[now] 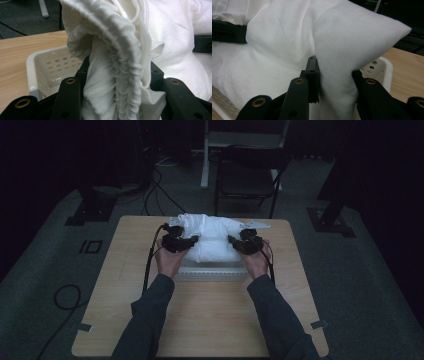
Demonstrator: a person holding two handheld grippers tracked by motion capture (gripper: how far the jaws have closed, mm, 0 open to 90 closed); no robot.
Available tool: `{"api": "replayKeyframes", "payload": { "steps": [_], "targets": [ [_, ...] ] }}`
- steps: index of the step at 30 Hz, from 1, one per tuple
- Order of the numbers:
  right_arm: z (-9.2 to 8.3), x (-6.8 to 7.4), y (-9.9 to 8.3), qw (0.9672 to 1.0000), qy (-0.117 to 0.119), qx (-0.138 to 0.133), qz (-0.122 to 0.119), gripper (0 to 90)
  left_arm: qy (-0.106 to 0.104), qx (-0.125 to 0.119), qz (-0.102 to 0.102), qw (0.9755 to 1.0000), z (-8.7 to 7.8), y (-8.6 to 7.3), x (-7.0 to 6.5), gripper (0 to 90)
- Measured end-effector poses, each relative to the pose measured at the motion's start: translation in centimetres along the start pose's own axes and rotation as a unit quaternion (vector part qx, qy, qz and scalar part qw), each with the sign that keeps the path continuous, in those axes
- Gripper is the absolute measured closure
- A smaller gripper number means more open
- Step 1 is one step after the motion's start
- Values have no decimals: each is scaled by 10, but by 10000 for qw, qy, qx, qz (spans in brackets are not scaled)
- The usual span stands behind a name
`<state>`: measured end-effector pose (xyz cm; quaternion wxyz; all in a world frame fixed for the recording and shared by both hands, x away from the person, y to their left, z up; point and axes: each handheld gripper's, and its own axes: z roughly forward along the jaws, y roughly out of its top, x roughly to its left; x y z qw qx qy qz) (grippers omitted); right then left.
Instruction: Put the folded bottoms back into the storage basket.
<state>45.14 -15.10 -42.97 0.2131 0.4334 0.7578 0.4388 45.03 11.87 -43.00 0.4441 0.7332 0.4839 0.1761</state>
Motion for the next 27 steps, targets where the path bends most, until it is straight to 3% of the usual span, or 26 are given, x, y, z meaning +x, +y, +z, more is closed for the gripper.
{"api": "replayKeyframes", "payload": {
  "steps": [27],
  "targets": [
    [12, 3, -13, 9998, -20, 212, -39, 714, 102, 197, -30, 9997, 12, -17, 4, 536]
  ]
}}
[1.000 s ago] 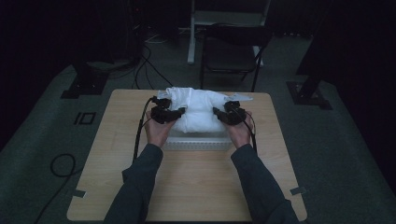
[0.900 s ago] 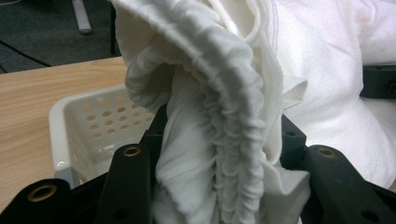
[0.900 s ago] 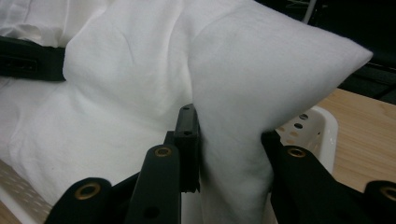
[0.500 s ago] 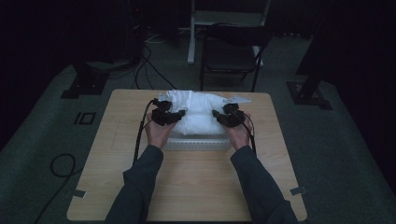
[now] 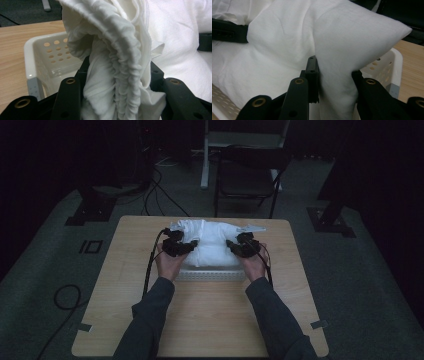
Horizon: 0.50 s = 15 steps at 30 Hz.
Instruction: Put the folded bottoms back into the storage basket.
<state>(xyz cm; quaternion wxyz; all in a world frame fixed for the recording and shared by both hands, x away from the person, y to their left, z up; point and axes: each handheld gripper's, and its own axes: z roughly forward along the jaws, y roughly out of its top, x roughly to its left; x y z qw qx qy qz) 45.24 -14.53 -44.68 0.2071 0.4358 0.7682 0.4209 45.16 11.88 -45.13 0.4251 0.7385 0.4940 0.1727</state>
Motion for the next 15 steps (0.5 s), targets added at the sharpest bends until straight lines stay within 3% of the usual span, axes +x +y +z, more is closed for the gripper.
{"api": "replayKeyframes", "payload": {
  "steps": [9, 15],
  "targets": [
    [3, -2, -8, 9999, -27, 79, 58, 714, 59, 93, 25, 9999, 8, -6, -3, 536],
    [8, 0, -13, 9998, -59, 170, 57, 712, 215, 190, 42, 9996, 12, -11, -6, 535]
  ]
}}
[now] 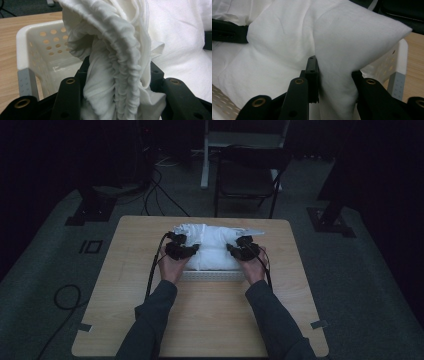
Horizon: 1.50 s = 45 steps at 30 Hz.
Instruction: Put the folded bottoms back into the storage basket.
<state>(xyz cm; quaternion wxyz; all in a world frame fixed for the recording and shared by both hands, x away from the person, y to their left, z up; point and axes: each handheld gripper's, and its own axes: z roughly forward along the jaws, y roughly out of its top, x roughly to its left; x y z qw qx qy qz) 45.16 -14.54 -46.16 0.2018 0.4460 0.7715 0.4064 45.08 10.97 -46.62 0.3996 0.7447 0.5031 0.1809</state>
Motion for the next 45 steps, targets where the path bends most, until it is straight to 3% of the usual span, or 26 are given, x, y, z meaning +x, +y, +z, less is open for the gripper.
{"api": "replayKeyframes", "payload": {
  "steps": [13, 18, 25, 30, 37, 42, 45],
  "targets": [
    [7, 1, -7, 9998, -43, 215, -37, 703, 180, 154, 179, 9996, 6, -9, -5, 533],
    [10, 1, -12, 9995, -47, 303, -38, 696, 220, 283, 121, 9993, 8, -12, -7, 530],
    [12, 0, -20, 9990, -71, 435, -69, 684, 277, 387, 256, 9985, 10, -18, -11, 523],
    [14, 0, -23, 9981, -118, 583, -138, 665, 282, 549, 191, 9979, 12, -22, -10, 496],
    [14, 2, -25, 9966, -250, 718, -308, 579, 404, 625, 112, 9972, 11, -23, -9, 427],
    [14, -2, -25, 9956, -352, 844, -188, 519, 319, 580, 19, 9978, 8, -23, -6, 366],
    [13, -3, -25, 9956, -414, 820, -187, 483, 386, 499, 31, 9980, 4, -24, -2, 327]
  ]
}}
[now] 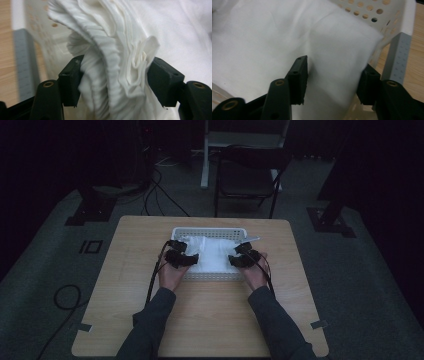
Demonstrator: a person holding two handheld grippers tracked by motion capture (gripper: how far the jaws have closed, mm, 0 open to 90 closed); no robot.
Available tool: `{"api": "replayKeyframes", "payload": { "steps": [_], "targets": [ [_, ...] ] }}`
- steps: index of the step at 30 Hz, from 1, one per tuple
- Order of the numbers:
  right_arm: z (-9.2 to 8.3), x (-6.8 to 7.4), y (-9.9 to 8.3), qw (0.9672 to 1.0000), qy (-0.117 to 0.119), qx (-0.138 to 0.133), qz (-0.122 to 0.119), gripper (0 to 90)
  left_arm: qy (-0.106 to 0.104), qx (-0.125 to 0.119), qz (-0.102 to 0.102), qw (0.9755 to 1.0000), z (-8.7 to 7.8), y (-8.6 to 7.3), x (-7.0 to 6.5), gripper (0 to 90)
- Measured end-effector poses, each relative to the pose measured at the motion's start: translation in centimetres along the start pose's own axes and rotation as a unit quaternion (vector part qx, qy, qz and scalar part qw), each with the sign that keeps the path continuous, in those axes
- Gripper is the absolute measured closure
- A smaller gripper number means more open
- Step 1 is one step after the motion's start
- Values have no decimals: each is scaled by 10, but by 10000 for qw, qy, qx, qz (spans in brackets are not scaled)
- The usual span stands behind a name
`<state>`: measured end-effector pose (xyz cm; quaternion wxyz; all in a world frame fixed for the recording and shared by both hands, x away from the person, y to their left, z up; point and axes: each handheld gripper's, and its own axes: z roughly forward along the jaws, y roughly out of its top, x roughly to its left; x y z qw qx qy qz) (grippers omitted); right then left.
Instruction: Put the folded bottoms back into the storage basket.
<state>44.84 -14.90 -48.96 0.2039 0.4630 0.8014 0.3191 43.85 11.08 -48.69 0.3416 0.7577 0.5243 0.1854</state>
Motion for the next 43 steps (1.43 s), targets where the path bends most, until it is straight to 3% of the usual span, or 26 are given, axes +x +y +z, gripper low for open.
{"api": "replayKeyframes", "payload": {
  "steps": [4, 9, 18, 26, 36, 43],
  "targets": [
    [-4, -2, 0, 9999, -109, -98, 29, 431, 188, -197, -105, 9996, -8, -2, 8, 308],
    [-16, -5, 2, 9989, -223, -388, 147, 385, 564, -528, -127, 9969, -21, -2, 16, 344],
    [-43, -20, 0, 9951, -269, -850, 418, 391, 467, -776, -288, 9955, -40, -9, 30, 347],
    [-57, -33, -26, 9922, -111, -997, 742, 404, 319, -1033, -455, 9931, -59, -36, 36, 346],
    [-64, -52, -70, 9872, -242, -1007, 1213, 411, 633, -1126, -526, 9902, -76, -74, 48, 337],
    [-52, -63, -90, 9879, -534, -693, 1284, 416, 973, -814, -664, 9897, -62, -88, 60, 337]
  ]
}}
